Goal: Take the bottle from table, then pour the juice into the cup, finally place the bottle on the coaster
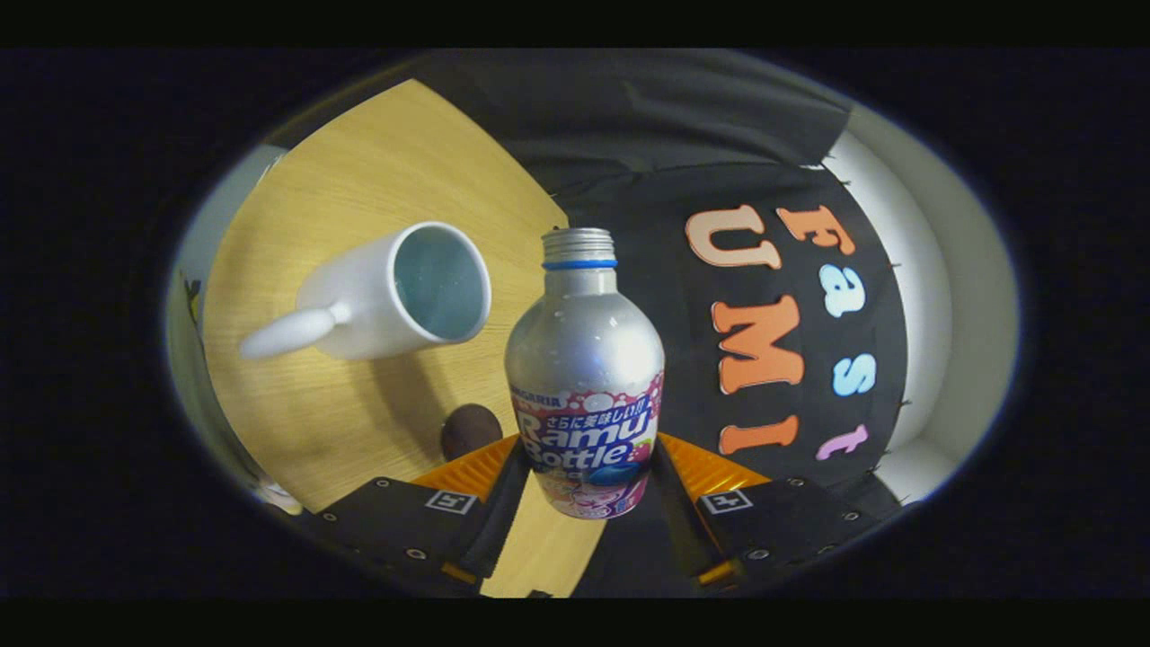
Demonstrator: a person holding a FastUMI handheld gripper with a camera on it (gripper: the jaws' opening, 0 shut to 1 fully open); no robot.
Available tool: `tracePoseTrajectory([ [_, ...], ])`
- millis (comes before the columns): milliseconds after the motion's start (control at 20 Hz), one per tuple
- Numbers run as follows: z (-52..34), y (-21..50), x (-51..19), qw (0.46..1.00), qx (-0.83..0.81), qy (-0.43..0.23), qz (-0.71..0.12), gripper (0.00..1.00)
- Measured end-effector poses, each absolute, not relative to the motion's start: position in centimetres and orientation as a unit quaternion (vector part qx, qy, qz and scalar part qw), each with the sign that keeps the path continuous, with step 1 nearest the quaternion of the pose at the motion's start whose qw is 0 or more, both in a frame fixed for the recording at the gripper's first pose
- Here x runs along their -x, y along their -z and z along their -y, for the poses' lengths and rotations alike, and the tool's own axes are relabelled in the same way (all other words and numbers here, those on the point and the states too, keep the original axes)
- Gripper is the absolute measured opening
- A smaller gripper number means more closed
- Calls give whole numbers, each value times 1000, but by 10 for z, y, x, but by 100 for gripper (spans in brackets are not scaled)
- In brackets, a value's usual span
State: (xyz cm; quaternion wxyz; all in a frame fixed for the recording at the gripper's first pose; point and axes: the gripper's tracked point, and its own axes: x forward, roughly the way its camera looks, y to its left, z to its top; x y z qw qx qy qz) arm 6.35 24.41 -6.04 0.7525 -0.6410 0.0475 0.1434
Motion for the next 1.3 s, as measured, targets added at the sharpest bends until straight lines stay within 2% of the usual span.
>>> tracePoseTrajectory([
  [350, -228, 76, -81, 864, 469, -144, -113, 76],
  [650, -234, 88, -102, 953, 218, -149, -147, 76],
  [1050, -220, 110, -125, 975, 47, -111, -187, 76],
  [1300, -213, 133, -128, 971, 54, -99, -210, 77],
])
